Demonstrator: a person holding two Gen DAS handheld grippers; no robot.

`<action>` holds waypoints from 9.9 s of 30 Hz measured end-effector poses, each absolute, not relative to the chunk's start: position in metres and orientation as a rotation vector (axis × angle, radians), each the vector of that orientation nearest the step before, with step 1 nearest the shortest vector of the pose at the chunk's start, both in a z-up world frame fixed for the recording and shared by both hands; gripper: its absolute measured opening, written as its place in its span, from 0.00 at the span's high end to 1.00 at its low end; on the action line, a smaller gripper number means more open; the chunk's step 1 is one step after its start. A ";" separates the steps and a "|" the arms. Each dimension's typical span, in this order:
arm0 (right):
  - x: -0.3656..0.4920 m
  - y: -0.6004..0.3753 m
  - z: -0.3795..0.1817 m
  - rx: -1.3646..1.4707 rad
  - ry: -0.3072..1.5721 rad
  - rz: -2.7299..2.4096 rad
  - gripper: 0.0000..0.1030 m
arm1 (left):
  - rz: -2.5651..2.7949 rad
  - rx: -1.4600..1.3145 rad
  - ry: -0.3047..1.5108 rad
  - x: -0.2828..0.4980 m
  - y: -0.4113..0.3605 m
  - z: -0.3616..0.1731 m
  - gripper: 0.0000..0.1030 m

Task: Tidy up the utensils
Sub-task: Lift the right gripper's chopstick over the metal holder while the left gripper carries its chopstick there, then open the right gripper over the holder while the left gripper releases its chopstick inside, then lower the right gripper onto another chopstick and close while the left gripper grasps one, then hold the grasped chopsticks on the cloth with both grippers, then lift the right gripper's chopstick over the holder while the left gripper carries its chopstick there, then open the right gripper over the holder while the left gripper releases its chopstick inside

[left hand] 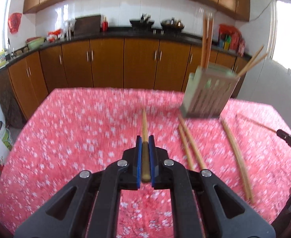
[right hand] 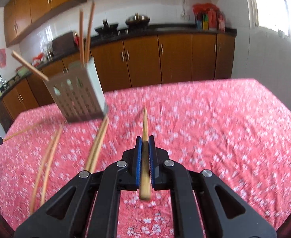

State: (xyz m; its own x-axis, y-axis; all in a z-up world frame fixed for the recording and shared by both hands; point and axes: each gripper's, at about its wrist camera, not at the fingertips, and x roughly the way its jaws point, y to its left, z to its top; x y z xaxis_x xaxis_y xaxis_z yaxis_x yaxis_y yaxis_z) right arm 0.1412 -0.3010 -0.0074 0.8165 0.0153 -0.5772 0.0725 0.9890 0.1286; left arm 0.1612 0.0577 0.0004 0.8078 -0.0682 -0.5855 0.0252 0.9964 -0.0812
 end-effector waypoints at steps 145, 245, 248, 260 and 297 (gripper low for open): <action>0.209 -0.274 -0.091 0.125 0.864 0.006 0.91 | -0.011 -0.075 0.892 0.235 0.042 -0.099 0.90; 0.156 -0.289 -0.032 0.172 0.670 0.001 0.92 | -0.076 -0.108 0.721 0.171 0.056 -0.036 0.92; 0.148 -0.291 -0.010 0.182 0.595 0.005 0.92 | -0.087 -0.126 0.651 0.165 0.058 -0.013 0.92; 0.149 -0.291 0.027 0.185 0.479 0.030 0.92 | -0.120 -0.120 0.519 0.165 0.042 0.042 0.93; 0.236 -0.244 0.105 0.236 0.238 0.158 0.92 | -0.191 -0.203 0.336 0.292 -0.024 0.121 0.92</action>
